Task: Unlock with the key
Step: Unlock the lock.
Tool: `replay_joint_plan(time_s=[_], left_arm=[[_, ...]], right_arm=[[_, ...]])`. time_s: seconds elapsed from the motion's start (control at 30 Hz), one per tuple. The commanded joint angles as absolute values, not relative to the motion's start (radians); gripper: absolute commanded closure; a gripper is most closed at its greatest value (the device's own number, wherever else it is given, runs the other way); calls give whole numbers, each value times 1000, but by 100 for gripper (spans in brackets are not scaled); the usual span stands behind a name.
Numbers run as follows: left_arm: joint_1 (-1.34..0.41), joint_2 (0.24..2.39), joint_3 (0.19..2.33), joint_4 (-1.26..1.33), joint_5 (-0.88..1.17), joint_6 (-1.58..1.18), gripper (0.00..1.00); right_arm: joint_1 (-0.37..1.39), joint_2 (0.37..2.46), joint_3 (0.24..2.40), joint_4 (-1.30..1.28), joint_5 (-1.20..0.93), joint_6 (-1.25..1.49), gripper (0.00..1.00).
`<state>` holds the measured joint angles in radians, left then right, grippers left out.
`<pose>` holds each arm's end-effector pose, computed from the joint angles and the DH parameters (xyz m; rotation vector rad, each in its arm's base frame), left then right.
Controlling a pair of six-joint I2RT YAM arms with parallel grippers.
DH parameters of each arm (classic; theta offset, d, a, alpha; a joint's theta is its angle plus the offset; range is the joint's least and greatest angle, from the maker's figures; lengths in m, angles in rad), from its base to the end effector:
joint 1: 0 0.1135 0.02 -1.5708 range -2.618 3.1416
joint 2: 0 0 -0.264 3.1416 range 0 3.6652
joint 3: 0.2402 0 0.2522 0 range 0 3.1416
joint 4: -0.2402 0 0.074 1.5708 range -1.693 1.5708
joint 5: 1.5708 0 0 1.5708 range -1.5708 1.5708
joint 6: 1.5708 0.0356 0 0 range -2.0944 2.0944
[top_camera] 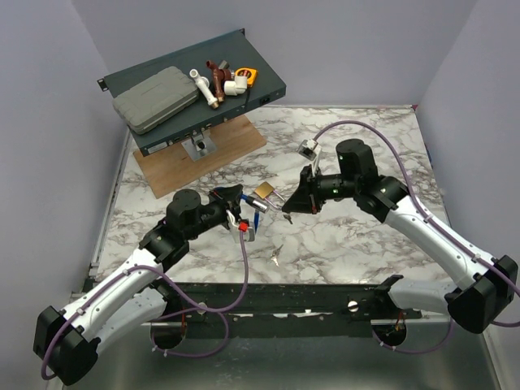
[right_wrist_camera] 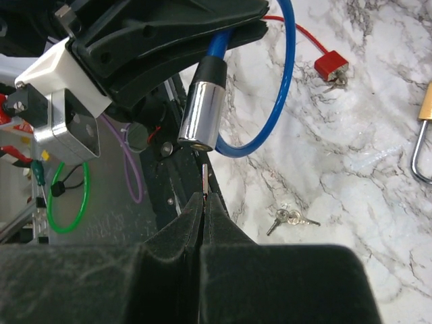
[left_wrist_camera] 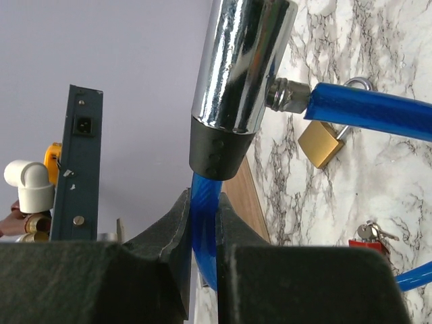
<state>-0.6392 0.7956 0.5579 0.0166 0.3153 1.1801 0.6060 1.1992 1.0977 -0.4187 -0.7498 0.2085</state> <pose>0.1480 -0.1238 0.2791 1.5334 0.9080 0.1071 0.2005 0.1685 0.3446 -0.8984 1.9958 1.2609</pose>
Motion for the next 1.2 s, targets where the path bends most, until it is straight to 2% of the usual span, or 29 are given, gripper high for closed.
replay_joint_plan(time_s=[0.0,0.57,1.17], left_arm=[[-643,793,558,82,280,1122,100],[-643,788,512,100,296,1132,100],[-648,767,489,102,318,1178,100]], right_arm=[[636,1212,1076,-389,-716,201,99],[713,1260,1093,-406,-663,167,99],[718,1260,1097,-403,-644,163,99]])
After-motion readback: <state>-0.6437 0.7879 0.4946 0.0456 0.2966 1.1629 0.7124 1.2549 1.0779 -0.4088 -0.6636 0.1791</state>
